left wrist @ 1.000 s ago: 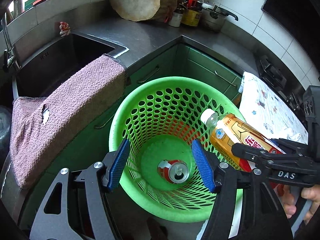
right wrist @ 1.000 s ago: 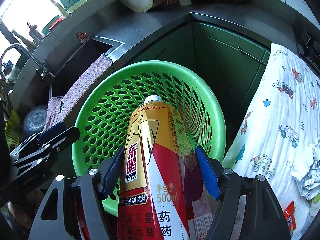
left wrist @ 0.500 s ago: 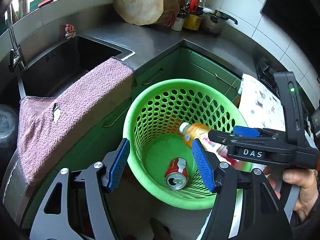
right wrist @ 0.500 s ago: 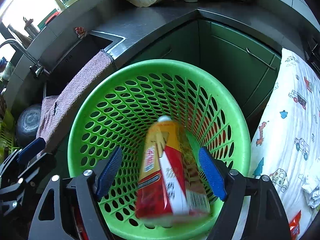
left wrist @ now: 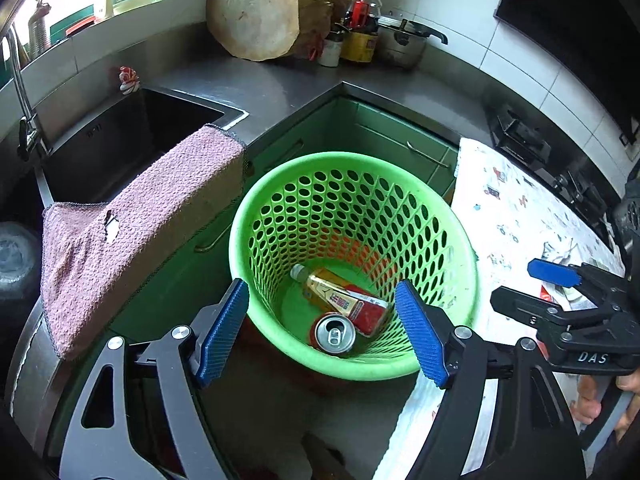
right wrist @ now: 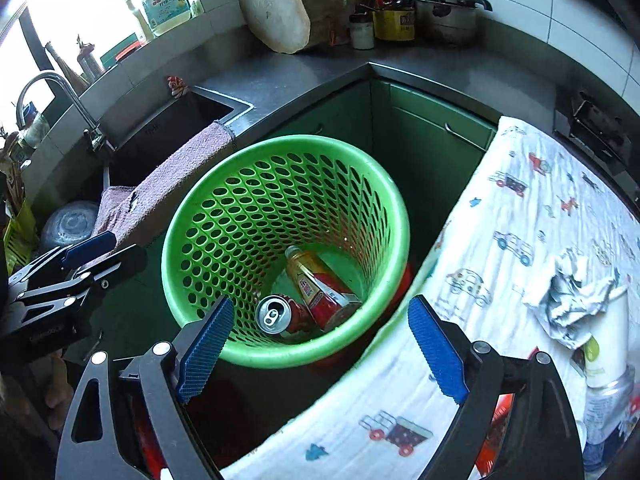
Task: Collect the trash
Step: 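Move both tools back over the table toward the remaining trash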
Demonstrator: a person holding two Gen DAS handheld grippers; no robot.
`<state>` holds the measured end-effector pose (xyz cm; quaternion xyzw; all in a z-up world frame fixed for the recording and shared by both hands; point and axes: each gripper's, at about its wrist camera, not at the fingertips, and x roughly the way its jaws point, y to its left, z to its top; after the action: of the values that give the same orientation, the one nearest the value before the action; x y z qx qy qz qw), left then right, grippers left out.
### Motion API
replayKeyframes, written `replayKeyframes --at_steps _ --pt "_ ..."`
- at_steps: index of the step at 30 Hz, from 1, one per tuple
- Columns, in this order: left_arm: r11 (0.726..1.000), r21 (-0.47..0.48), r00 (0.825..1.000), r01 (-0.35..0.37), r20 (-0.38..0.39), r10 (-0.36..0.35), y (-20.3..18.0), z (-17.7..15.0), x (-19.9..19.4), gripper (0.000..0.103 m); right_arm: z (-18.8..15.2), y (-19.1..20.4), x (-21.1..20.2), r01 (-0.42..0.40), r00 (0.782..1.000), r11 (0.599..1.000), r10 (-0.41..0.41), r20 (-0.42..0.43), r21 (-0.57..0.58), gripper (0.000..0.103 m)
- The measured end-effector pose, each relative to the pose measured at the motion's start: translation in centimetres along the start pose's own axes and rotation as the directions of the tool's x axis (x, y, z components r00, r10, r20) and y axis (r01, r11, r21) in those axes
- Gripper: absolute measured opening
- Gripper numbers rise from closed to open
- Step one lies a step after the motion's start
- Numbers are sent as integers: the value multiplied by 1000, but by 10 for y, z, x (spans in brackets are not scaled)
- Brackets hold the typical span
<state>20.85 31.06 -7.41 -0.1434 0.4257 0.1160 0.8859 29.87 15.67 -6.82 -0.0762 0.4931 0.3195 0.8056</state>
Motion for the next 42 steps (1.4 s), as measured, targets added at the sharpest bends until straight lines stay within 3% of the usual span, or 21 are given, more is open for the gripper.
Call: replayKeyframes --at_steps 21,32,42 --pt "998 65 999 -2 48 -2 -76 -48 -70 78 -116 -54 -142 88 979 994 -98 177 64 89" --pt "998 65 998 -7 66 3 -95 -68 -97 79 -156 -69 -178 100 971 992 -115 208 79 89" --pt "998 54 997 8 76 -12 -106 -77 -105 81 -186 -88 -197 156 968 985 -168 189 77 89"
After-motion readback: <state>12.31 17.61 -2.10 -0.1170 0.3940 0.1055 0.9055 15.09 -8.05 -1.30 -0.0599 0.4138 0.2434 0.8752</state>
